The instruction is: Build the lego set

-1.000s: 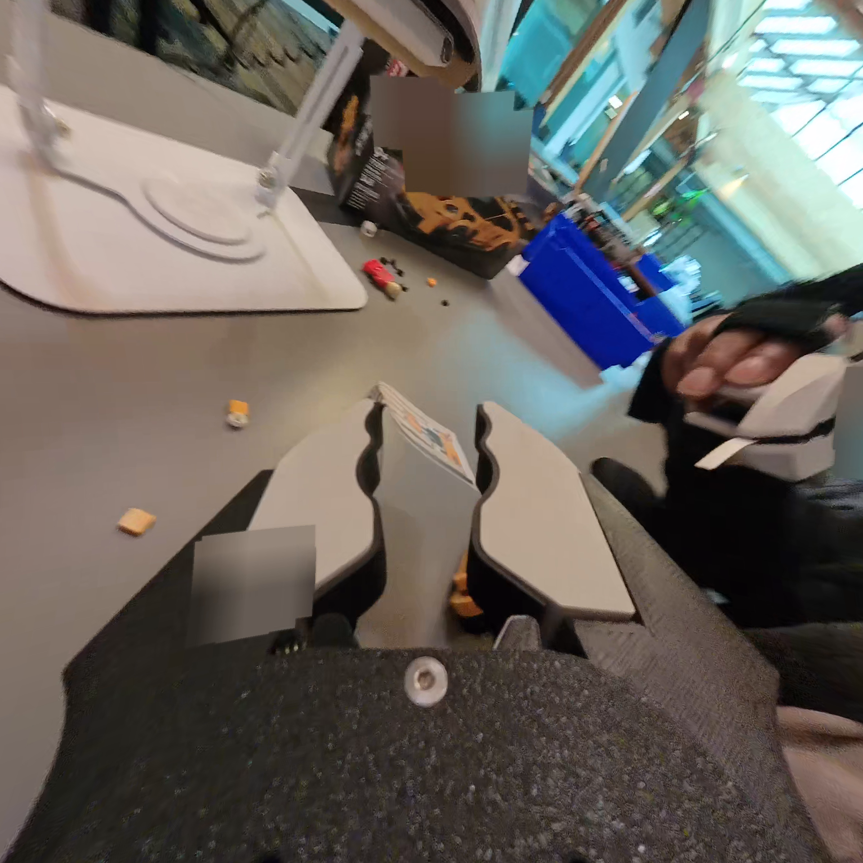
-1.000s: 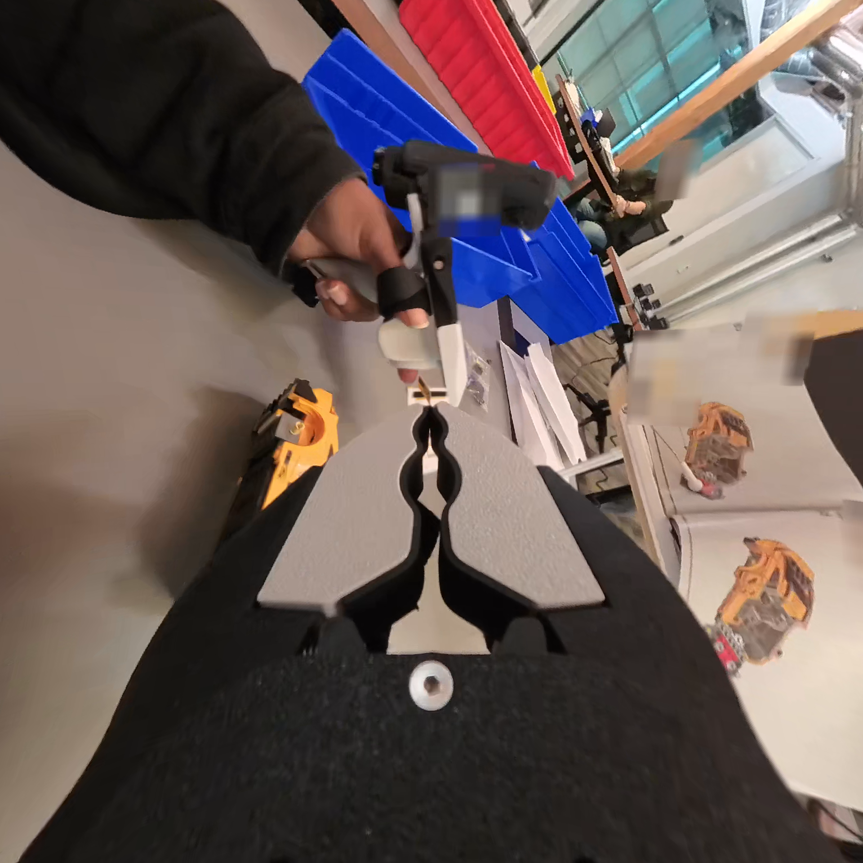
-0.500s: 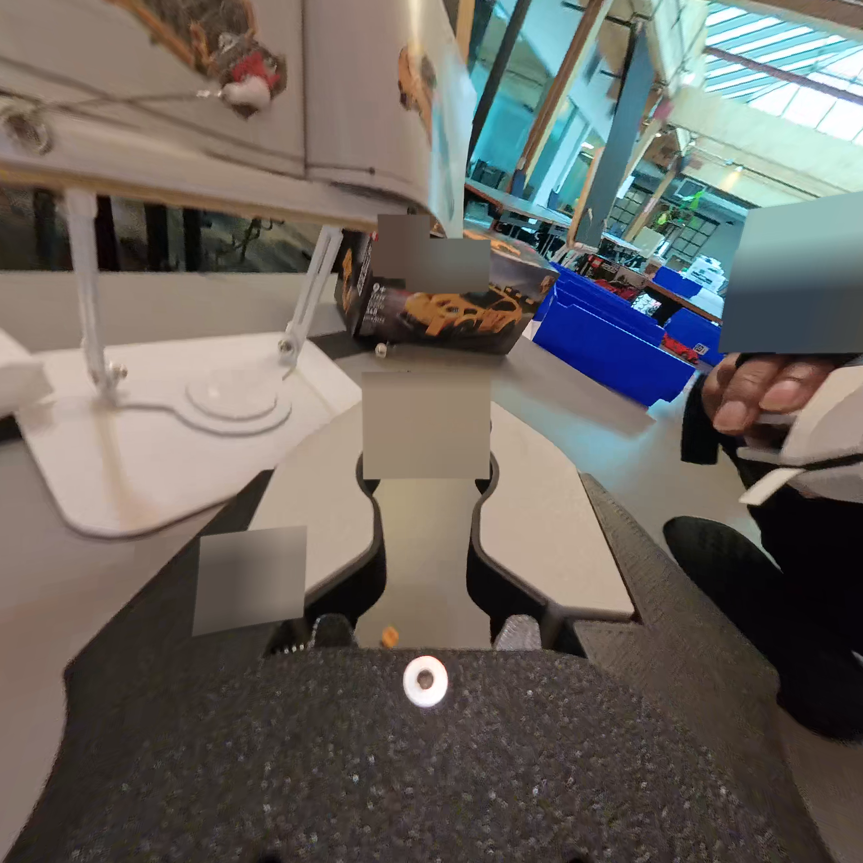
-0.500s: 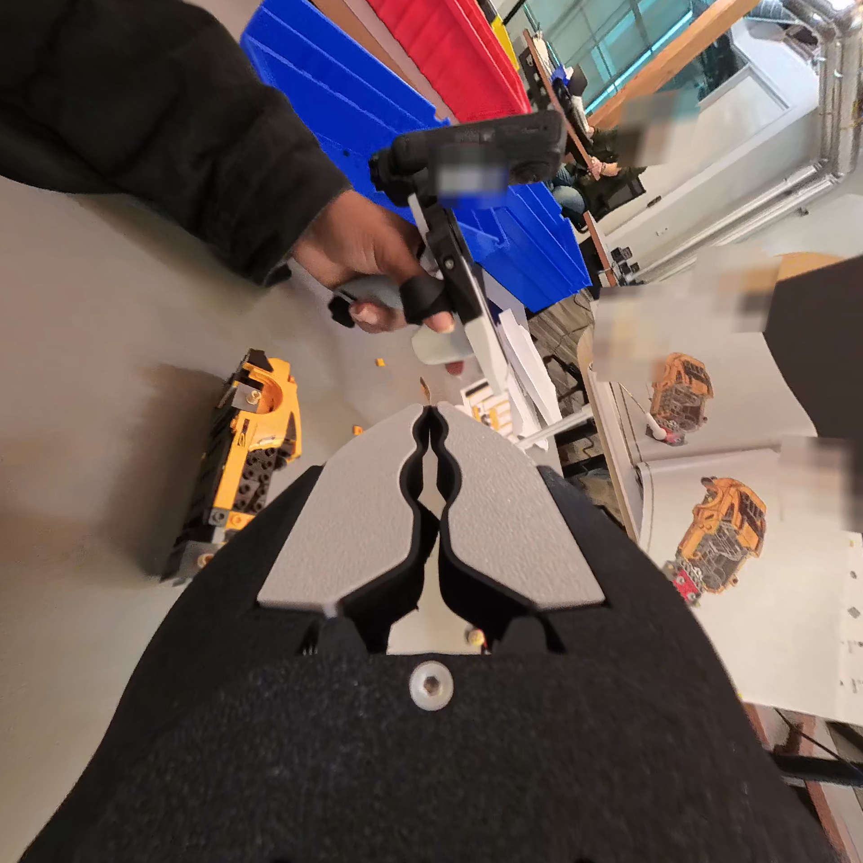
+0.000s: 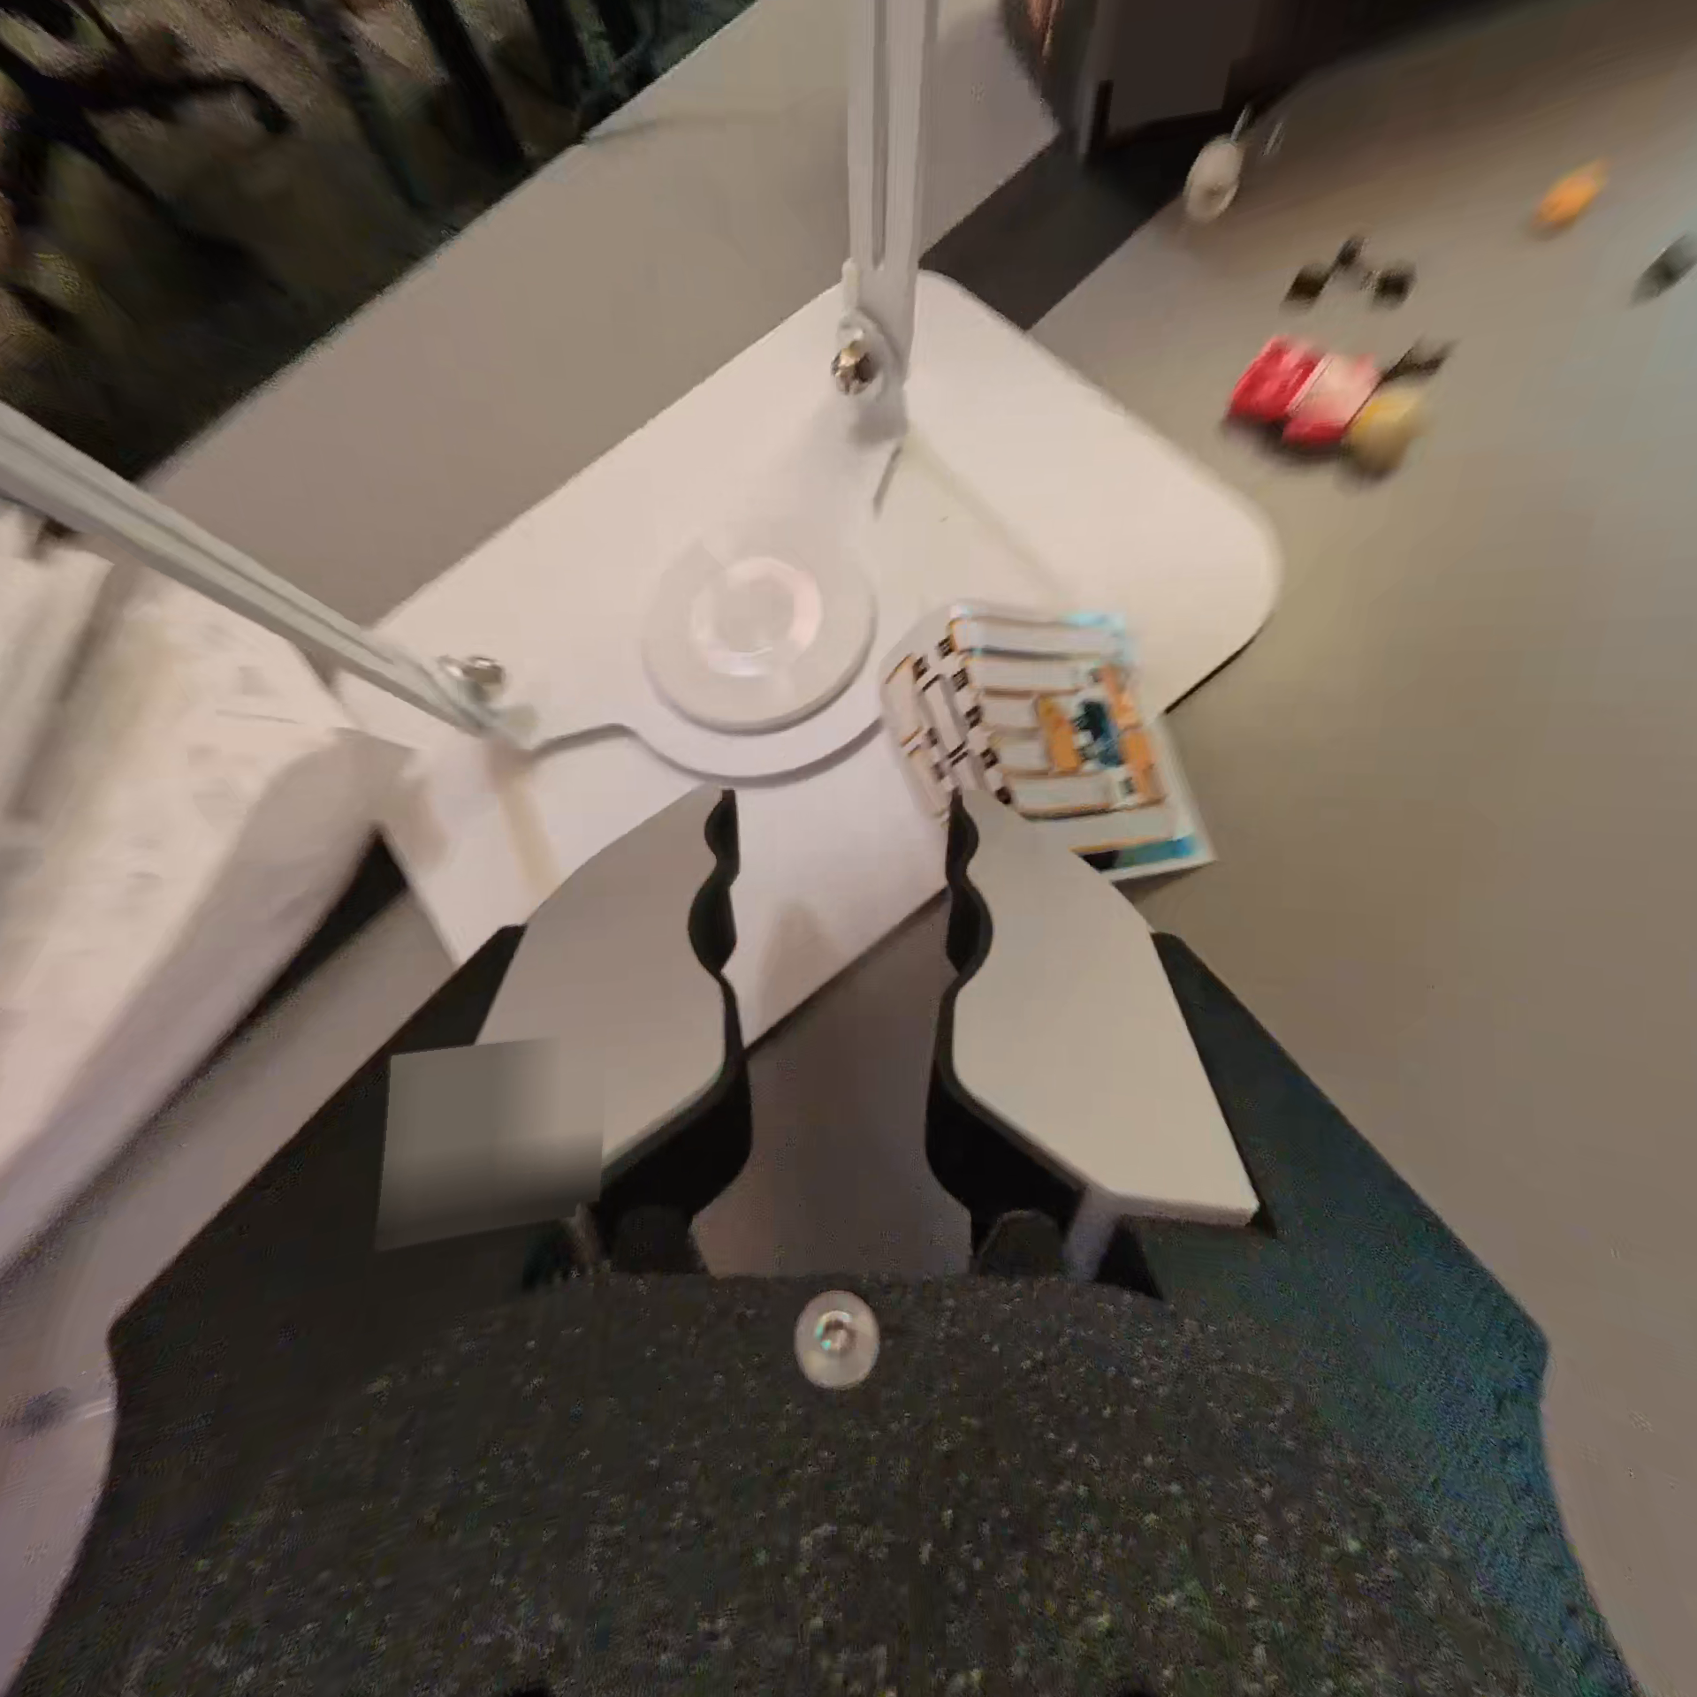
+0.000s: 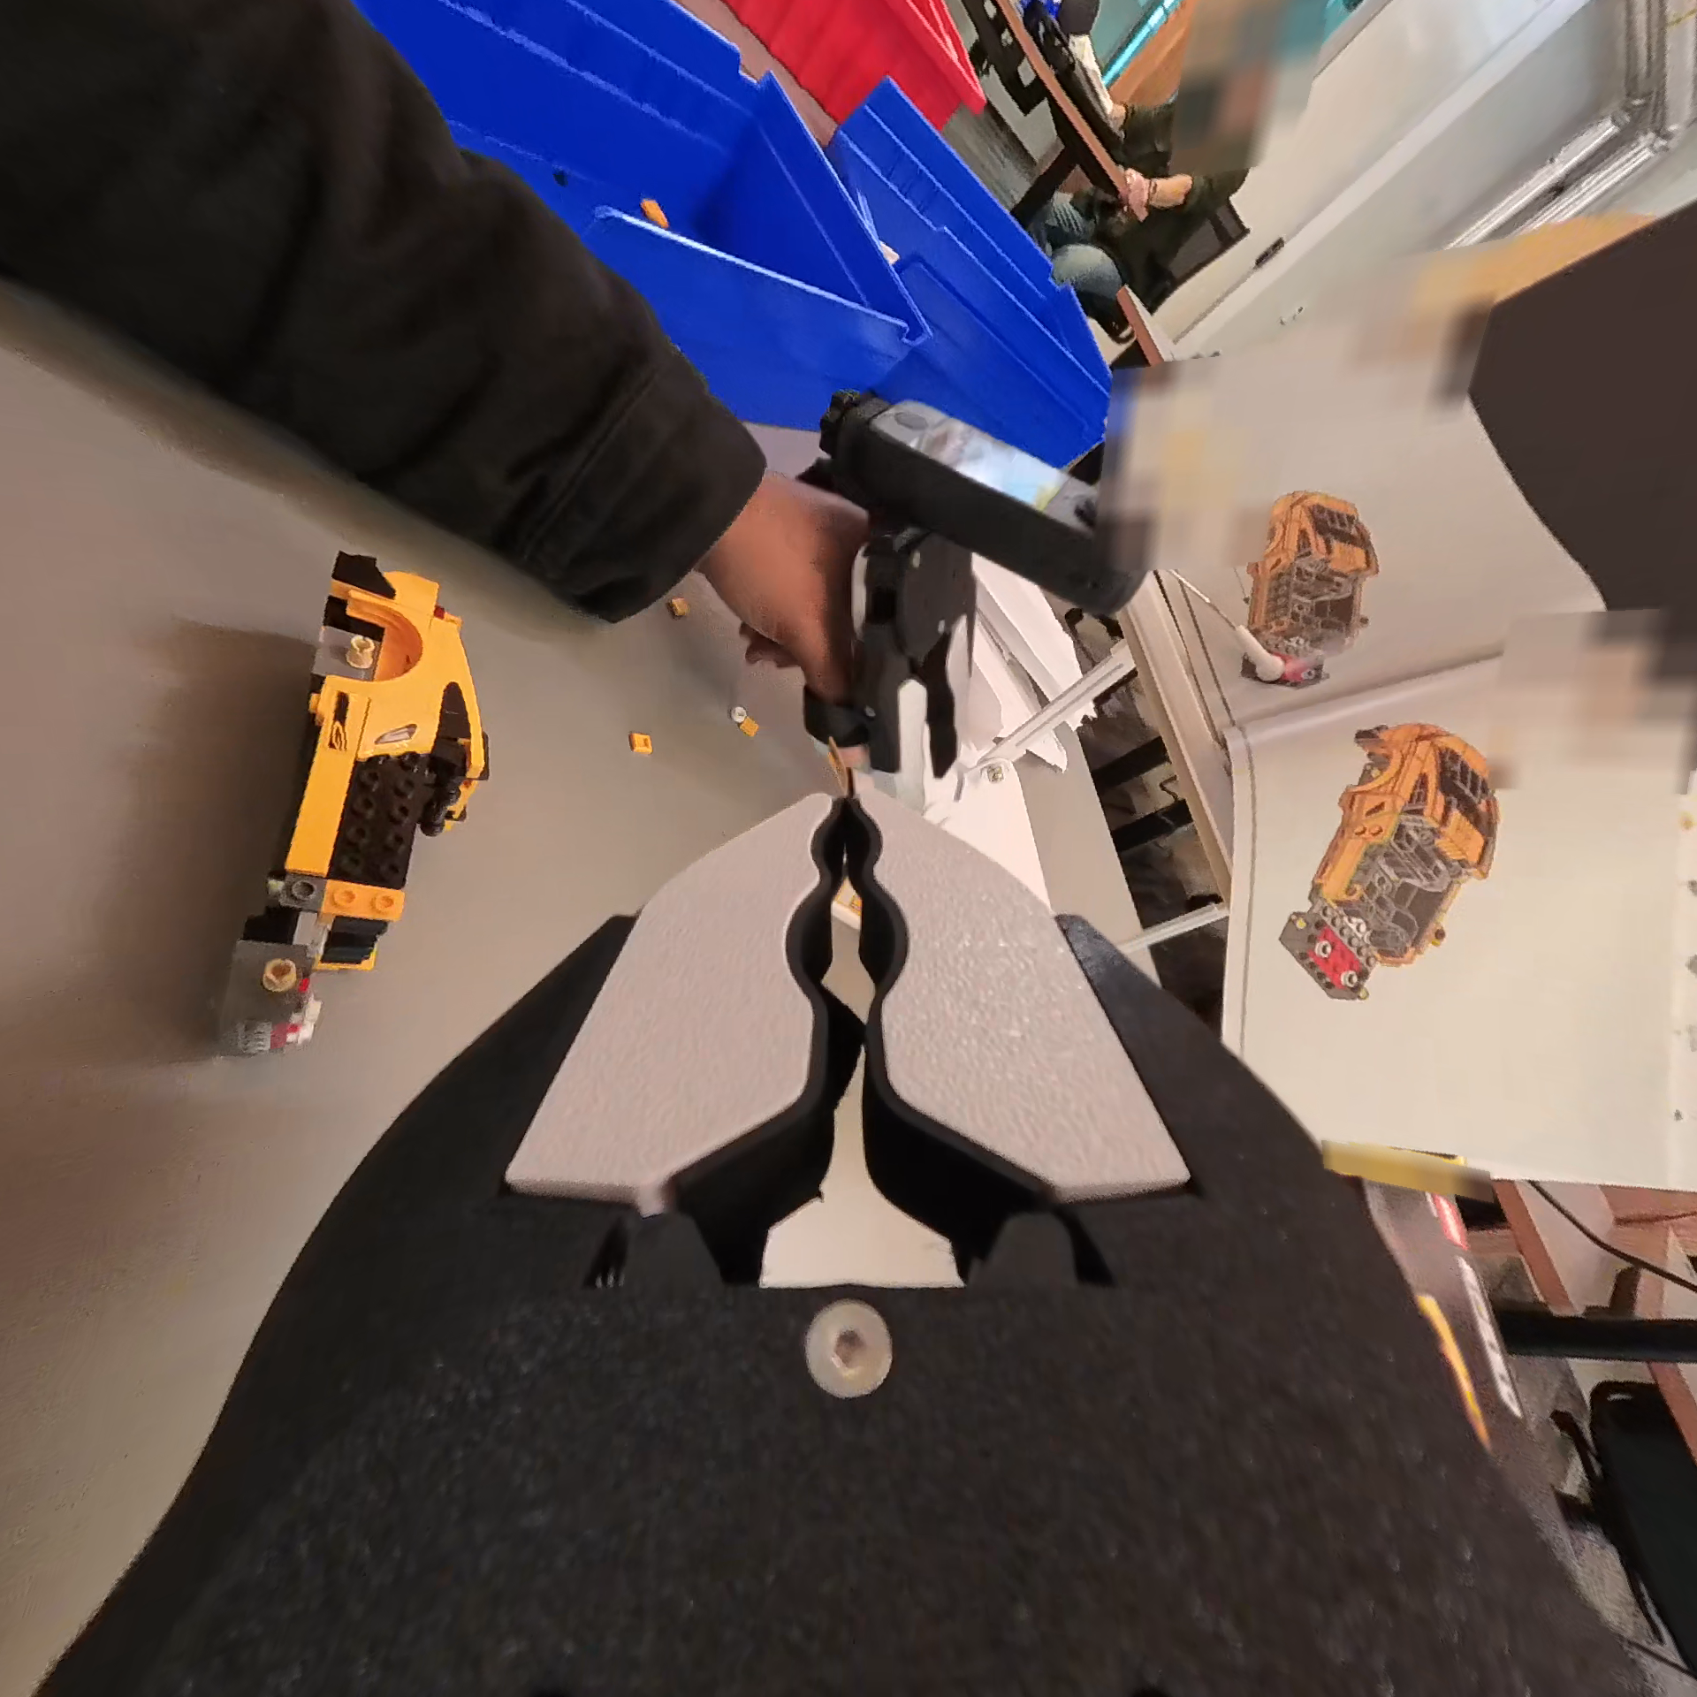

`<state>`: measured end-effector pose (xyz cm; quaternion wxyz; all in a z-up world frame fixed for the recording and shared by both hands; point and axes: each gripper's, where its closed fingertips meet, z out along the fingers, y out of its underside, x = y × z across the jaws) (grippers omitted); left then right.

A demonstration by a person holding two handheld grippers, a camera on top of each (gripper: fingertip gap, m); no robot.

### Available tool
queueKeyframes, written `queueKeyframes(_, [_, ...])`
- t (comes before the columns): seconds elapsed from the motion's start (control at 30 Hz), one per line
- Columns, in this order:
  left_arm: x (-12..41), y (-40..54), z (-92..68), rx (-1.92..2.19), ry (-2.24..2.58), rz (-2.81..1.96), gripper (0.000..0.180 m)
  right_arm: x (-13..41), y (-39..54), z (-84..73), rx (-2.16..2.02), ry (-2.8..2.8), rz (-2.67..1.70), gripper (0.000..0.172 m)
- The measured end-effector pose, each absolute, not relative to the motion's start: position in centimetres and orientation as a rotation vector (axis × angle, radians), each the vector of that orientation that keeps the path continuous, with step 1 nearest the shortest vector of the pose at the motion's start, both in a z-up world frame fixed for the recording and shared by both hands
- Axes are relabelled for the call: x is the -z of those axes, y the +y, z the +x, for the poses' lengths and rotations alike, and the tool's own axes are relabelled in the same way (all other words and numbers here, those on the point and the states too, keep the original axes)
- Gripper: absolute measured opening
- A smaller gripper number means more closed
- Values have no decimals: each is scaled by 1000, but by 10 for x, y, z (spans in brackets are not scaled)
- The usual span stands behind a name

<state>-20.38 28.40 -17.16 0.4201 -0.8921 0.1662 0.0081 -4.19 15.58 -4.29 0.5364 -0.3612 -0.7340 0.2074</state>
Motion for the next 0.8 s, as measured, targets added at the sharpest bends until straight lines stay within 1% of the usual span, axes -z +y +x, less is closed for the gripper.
queueKeyframes(0.07, [172, 281, -213, -207, 529, -2223, 49, 46, 158, -42, -494, -1751, -871, 0])
queueKeyframes(0.13, [169, 275, -216, -260, 547, -2224, 52, 49, 160, -43, -497, -1753, -881, 0])
queueKeyframes(0.2, [155, 270, -210, -191, 497, -2168, 44, 51, 161, -44, -502, -1757, -891, 0])
queueKeyframes(0.27, [133, 261, -195, -63, 469, -2093, 36, 53, 161, -44, -513, -1762, -895, 0])
queueKeyframes(0.33, [111, 243, -162, 214, 503, -2029, 25, 55, 159, -43, -534, -1776, -902, 0])
queueKeyframes(0.43, [74, 199, -109, 601, 614, -1915, 20, 60, 152, -41, -599, -1819, -932, 0])
queueKeyframes(0.5, [61, 165, -81, 739, 743, -1877, 18, 61, 145, -40, -686, -1843, -959, 0])
queueKeyframes(0.63, [67, 124, -53, 642, 976, -1899, 19, 68, 129, -36, -817, -1927, -1001, 0])
queueKeyframes(0.8, [83, 107, -38, 503, 1105, -1966, 16, 80, 113, -31, -882, -2041, -1026, 0])
